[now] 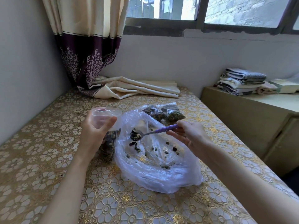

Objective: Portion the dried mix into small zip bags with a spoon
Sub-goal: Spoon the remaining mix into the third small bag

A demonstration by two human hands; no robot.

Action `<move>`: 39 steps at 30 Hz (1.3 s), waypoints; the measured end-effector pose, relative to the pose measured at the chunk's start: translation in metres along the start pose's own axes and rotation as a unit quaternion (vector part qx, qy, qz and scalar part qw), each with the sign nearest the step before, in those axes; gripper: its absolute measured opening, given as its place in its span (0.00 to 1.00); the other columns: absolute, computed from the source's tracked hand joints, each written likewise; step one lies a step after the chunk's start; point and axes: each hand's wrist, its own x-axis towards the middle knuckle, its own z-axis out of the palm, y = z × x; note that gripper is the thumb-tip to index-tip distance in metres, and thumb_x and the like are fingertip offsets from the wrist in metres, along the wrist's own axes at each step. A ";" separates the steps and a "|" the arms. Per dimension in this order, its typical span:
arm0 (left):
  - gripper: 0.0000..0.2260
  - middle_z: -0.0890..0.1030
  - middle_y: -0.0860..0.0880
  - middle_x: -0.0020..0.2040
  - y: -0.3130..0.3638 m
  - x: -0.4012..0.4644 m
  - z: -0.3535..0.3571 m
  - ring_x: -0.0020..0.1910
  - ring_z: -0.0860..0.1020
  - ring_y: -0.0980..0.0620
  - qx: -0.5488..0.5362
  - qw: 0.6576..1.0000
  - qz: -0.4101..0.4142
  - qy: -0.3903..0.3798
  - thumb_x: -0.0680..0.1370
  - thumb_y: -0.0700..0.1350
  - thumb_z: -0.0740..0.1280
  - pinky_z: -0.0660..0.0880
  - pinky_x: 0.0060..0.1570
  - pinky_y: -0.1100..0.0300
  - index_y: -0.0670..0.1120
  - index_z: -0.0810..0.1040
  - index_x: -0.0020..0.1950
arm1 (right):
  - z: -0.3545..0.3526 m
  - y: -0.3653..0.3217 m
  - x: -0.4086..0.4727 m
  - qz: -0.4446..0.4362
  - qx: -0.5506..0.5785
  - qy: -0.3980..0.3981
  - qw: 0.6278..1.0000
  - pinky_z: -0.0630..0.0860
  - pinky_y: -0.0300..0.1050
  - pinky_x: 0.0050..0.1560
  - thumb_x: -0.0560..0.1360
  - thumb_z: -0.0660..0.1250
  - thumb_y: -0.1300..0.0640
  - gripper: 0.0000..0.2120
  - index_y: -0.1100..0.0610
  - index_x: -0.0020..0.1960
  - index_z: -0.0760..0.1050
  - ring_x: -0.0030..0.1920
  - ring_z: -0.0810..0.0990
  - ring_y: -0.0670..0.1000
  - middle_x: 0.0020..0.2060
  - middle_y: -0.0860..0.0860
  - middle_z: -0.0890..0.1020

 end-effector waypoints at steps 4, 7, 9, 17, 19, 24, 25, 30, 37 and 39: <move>0.40 0.81 0.52 0.48 0.000 -0.001 0.000 0.43 0.81 0.59 0.017 0.999 -0.021 -0.046 0.57 0.72 0.69 0.76 0.38 0.68 0.49 0.71 0.60 | -0.003 -0.009 0.000 -0.018 0.022 0.007 1.000 0.82 0.42 0.36 0.76 0.59 0.69 0.09 0.71 0.40 0.75 0.31 0.83 0.54 0.32 0.63 0.82; 0.49 0.80 0.47 0.52 -0.002 -0.002 0.001 0.47 0.81 0.50 0.033 0.996 -0.043 -0.068 0.53 0.75 0.68 0.79 0.43 0.57 0.46 0.67 0.65 | 0.001 -0.019 0.002 -0.040 0.059 -0.010 0.997 0.82 0.40 0.34 0.76 0.59 0.69 0.11 0.70 0.38 0.74 0.29 0.83 0.53 0.28 0.60 0.82; 0.47 0.80 0.46 0.50 -0.003 -0.002 0.002 0.47 0.80 0.49 0.048 0.995 -0.038 -0.074 0.52 0.76 0.67 0.78 0.41 0.60 0.48 0.68 0.63 | 0.007 -0.026 0.003 -0.053 0.085 -0.009 0.995 0.82 0.42 0.36 0.77 0.60 0.68 0.09 0.69 0.39 0.73 0.30 0.83 0.53 0.30 0.60 0.81; 0.41 0.79 0.48 0.47 -0.004 -0.003 0.003 0.46 0.79 0.53 0.059 0.994 -0.029 -0.087 0.55 0.72 0.69 0.76 0.46 0.62 0.52 0.69 0.61 | 0.035 -0.040 0.002 -0.108 0.082 -0.049 0.990 0.82 0.42 0.42 0.78 0.59 0.66 0.09 0.68 0.42 0.73 0.32 0.83 0.51 0.28 0.57 0.83; 0.34 0.79 0.47 0.46 -0.006 -0.002 0.003 0.46 0.79 0.52 0.051 0.995 -0.028 -0.084 0.59 0.67 0.70 0.77 0.47 0.60 0.52 0.69 0.60 | 0.041 -0.039 -0.001 -0.132 0.040 -0.081 0.987 0.82 0.43 0.46 0.79 0.58 0.66 0.07 0.68 0.46 0.73 0.36 0.85 0.52 0.31 0.58 0.84; 0.29 0.78 0.51 0.49 -0.010 0.000 0.008 0.46 0.79 0.55 0.063 0.994 -0.041 -0.078 0.62 0.58 0.73 0.76 0.43 0.65 0.55 0.67 0.60 | 0.047 -0.029 -0.008 -0.165 -0.024 -0.134 0.977 0.81 0.45 0.50 0.78 0.59 0.68 0.03 0.67 0.48 0.72 0.44 0.85 0.56 0.39 0.62 0.84; 0.31 0.78 0.51 0.49 -0.010 0.000 0.008 0.46 0.79 0.56 0.069 0.993 -0.044 -0.080 0.62 0.57 0.73 0.76 0.41 0.67 0.53 0.66 0.62 | 0.047 -0.028 -0.008 -0.166 -0.021 -0.132 0.977 0.81 0.44 0.48 0.77 0.59 0.69 0.03 0.66 0.47 0.72 0.43 0.85 0.56 0.39 0.62 0.84; 0.42 0.74 0.50 0.49 -0.017 0.002 0.008 0.47 0.76 0.54 0.126 0.985 -0.061 -0.100 0.59 0.58 0.74 0.71 0.40 0.65 0.52 0.62 0.69 | 0.040 -0.030 -0.002 -0.182 0.000 -0.111 0.977 0.81 0.45 0.50 0.78 0.58 0.70 0.05 0.65 0.49 0.72 0.46 0.84 0.55 0.45 0.62 0.82; 0.35 0.74 0.53 0.48 -0.026 0.001 0.008 0.46 0.77 0.56 0.190 0.975 -0.050 -0.106 0.67 0.51 0.75 0.71 0.40 0.65 0.52 0.61 0.68 | 0.008 -0.033 0.023 -0.179 0.025 -0.046 0.982 0.82 0.42 0.41 0.79 0.55 0.66 0.08 0.62 0.44 0.70 0.34 0.84 0.51 0.31 0.55 0.81; 0.34 0.76 0.52 0.49 -0.027 0.001 0.009 0.47 0.77 0.54 0.208 0.971 -0.039 -0.110 0.68 0.52 0.75 0.72 0.43 0.63 0.52 0.61 0.68 | -0.004 -0.032 0.033 -0.170 -0.010 -0.029 0.985 0.82 0.43 0.40 0.79 0.56 0.65 0.06 0.61 0.45 0.70 0.34 0.83 0.51 0.35 0.56 0.80</move>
